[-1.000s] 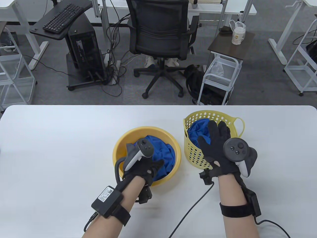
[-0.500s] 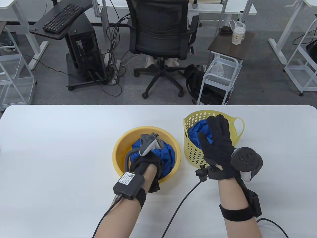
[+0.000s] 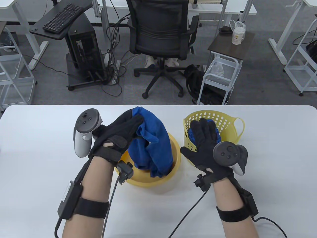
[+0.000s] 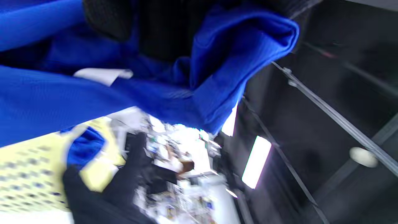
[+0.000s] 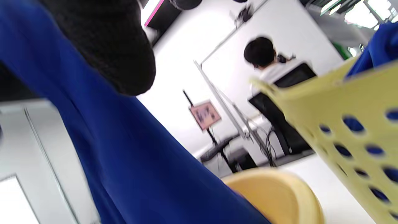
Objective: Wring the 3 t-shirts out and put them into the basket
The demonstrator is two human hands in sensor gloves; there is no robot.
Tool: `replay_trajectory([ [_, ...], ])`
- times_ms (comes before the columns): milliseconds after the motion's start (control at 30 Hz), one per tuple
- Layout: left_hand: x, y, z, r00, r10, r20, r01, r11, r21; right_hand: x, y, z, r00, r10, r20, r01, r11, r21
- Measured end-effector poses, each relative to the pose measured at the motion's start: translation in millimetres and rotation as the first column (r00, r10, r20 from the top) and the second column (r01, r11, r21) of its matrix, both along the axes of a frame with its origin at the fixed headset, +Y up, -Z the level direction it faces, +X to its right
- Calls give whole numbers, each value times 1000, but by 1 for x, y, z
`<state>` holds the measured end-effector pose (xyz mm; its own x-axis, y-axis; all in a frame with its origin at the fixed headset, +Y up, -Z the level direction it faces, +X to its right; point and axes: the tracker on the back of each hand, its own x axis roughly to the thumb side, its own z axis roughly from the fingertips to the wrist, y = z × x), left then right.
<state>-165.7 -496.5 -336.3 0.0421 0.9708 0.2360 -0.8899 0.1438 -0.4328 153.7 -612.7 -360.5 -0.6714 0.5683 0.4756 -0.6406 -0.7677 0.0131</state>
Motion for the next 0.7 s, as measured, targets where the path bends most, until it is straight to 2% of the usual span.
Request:
replay_trajectory([
  [133, 9, 40, 35, 992, 99, 80, -111, 982, 155, -22, -8, 1, 992, 97, -82, -99, 995, -20],
  [200, 15, 53, 47, 980, 132, 147, -159, 970, 187, -31, -11, 3, 982, 142, -126, -149, 988, -48],
  [233, 22, 62, 58, 964, 149, 218, -192, 963, 191, -40, -14, 5, 970, 154, -186, -168, 984, -60],
  [300, 32, 73, 70, 946, 153, 288, -217, 954, 206, -54, -18, 9, 955, 114, -275, -137, 988, -68],
  [400, 49, 79, 84, 943, 124, 310, -203, 949, 239, -80, -29, 18, 912, 33, -409, -94, 987, -129],
  [467, 57, 79, 88, 936, 119, 332, -205, 950, 235, -96, -38, 25, 899, -6, -439, -73, 984, -164],
  [567, 61, 81, 95, 924, 119, 363, -210, 952, 222, -110, -48, 32, 936, -48, -350, -10, 987, -163],
  [633, 49, 84, 95, 938, 130, 320, -213, 947, 240, -105, -46, 29, 960, -91, -263, 52, 987, -152],
  [700, 26, 86, 90, 944, 186, 273, -254, 936, 243, -88, -39, 23, 987, -113, -118, 93, 982, -163],
])
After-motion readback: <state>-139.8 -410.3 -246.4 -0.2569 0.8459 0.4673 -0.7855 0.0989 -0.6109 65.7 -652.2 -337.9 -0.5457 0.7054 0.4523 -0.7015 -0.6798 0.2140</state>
